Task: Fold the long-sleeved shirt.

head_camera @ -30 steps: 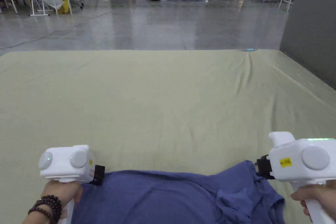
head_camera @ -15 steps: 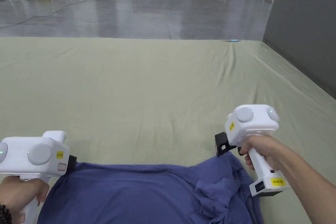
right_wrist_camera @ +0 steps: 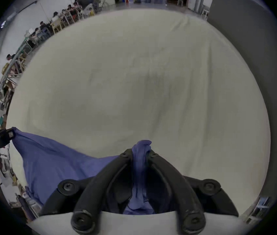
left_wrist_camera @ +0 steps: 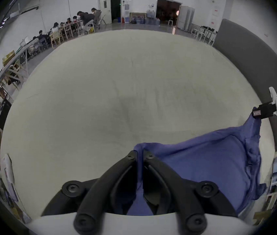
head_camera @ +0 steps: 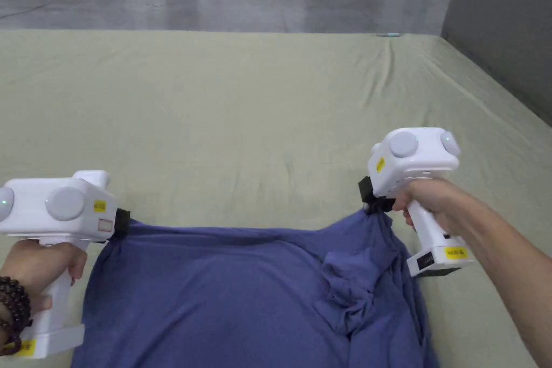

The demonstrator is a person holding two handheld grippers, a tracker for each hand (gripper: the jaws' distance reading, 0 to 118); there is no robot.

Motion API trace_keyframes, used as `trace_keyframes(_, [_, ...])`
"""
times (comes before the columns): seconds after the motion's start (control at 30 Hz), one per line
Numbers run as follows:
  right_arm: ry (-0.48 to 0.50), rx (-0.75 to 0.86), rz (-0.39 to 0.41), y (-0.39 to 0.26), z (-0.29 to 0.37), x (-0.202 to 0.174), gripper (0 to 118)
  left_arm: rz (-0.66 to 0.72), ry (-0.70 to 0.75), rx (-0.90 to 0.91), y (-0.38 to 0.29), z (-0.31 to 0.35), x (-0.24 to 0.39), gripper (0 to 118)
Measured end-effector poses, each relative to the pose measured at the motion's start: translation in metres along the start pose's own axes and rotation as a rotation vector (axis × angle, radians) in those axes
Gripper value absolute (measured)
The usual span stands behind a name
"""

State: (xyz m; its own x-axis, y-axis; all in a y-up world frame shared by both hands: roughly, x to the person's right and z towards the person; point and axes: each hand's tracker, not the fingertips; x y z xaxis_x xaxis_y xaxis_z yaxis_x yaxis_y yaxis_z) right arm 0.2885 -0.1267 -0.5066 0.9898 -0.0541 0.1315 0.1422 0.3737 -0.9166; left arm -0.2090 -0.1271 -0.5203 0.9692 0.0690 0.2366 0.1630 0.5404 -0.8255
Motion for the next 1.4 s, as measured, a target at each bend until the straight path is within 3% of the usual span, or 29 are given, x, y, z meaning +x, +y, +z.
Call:
trace_keyframes(0.23, [0.11,0.198,0.086,-0.084,0.126,-0.004,8,-0.043,-0.047,0.09,-0.042,0.112,0.003,0])
trace_keyframes(0.47, [0.175,0.232,0.134,-0.209,0.189,-0.002,8,-0.056,-0.113,0.033,-0.131,0.165,-0.005,0])
trace_keyframes(0.7, [0.203,0.063,0.188,-0.294,0.157,-0.007,8,-0.005,-0.145,-0.095,-0.216,0.149,-0.012,0])
trace_keyframes(0.87, [0.086,-0.103,0.323,-0.309,0.107,-0.022,8,-0.047,-0.098,-0.168,-0.239,0.115,-0.003,0])
trace_keyframes(1.03, [0.074,-0.107,0.312,-0.303,0.092,-0.02,9,-0.035,-0.094,-0.171,-0.245,0.097,-0.007,0])
trace_keyframes(1.07, [0.076,-0.112,0.311,-0.302,0.094,-0.019,14,-0.027,-0.097,-0.161,-0.244,0.099,-0.007,0])
trace_keyframes(1.1, [0.075,-0.11,0.314,-0.301,0.097,-0.018,32,-0.016,-0.088,-0.133,-0.242,0.107,-0.007,17])
trace_keyframes(1.17, [0.002,-0.073,0.366,-0.299,0.108,-0.019,80,-0.01,-0.093,-0.074,-0.238,0.118,-0.011,94])
trace_keyframes(1.2, [-0.031,-0.051,0.371,-0.296,0.118,-0.018,91,-0.004,-0.076,-0.068,-0.235,0.125,-0.012,116])
trace_keyframes(1.37, [0.023,0.205,0.254,-0.271,0.185,-0.031,91,0.016,-0.075,0.081,-0.207,0.181,-0.005,115])
trace_keyframes(1.4, [0.014,0.253,0.224,-0.267,0.196,-0.039,88,0.009,-0.069,0.118,-0.201,0.191,0.001,107])
